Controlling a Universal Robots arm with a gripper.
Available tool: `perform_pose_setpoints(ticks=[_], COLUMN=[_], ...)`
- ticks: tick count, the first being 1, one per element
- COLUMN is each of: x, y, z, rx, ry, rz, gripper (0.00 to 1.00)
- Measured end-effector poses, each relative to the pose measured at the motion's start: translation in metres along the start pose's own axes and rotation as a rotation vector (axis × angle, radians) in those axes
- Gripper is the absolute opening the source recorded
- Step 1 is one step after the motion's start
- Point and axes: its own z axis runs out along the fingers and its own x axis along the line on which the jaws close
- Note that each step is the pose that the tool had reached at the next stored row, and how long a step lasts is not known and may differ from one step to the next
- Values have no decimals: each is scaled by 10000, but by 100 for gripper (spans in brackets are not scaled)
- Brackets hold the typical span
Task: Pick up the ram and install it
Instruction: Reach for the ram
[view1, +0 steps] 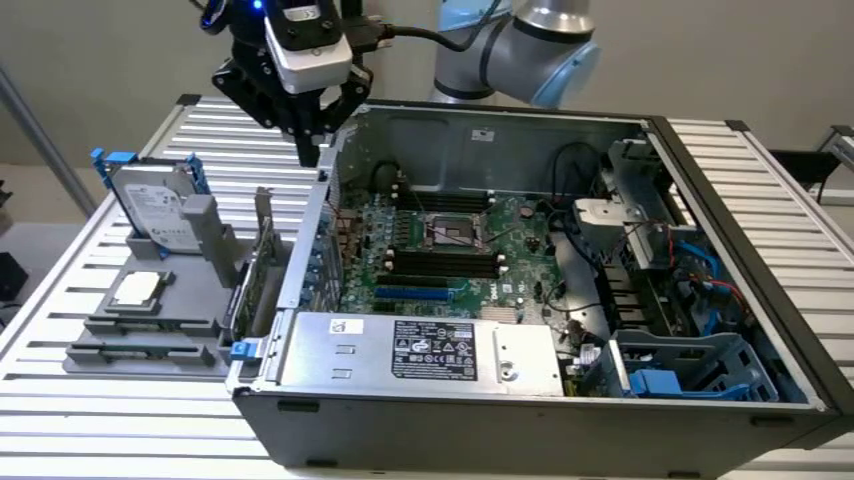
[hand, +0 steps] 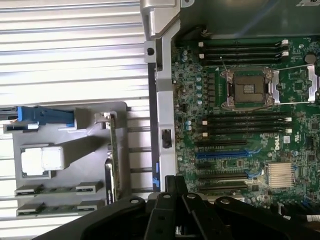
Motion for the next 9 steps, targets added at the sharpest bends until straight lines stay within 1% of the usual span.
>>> perform_pose_setpoints(ticks=[9], x=[337], y=[-107], z=[-4], rx=[5], ry=[0], rz=[0], gripper=[11])
